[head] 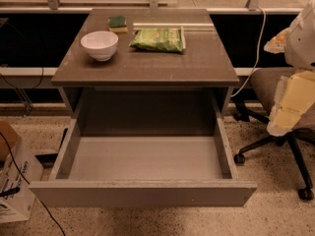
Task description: Place green jalapeno chip bag into top drawer
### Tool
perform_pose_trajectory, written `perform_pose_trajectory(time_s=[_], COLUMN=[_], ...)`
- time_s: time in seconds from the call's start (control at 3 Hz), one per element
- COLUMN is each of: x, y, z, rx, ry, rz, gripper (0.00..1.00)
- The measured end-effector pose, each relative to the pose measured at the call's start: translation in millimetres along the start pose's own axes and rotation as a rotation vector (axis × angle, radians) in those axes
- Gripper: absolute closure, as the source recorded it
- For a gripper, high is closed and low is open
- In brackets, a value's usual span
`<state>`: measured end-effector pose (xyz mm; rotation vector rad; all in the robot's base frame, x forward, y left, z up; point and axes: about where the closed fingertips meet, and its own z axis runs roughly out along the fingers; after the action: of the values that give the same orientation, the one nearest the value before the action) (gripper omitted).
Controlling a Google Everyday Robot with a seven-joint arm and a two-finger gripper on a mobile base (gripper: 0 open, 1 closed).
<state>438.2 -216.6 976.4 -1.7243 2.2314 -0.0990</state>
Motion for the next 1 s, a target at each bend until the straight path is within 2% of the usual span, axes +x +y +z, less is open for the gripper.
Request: perform_pose_trajectory(time_s=[0.33, 0.67, 1.0], x=[-2, -21, -54], y=[-1, -4, -13], z=[-1, 4, 16], rx=[0.009, 0.029, 0.027], ry=[-0.006, -0.030, -0.107], rz=[-0.001, 0.009, 0.018], gripper=[0.00, 0.00, 0.00])
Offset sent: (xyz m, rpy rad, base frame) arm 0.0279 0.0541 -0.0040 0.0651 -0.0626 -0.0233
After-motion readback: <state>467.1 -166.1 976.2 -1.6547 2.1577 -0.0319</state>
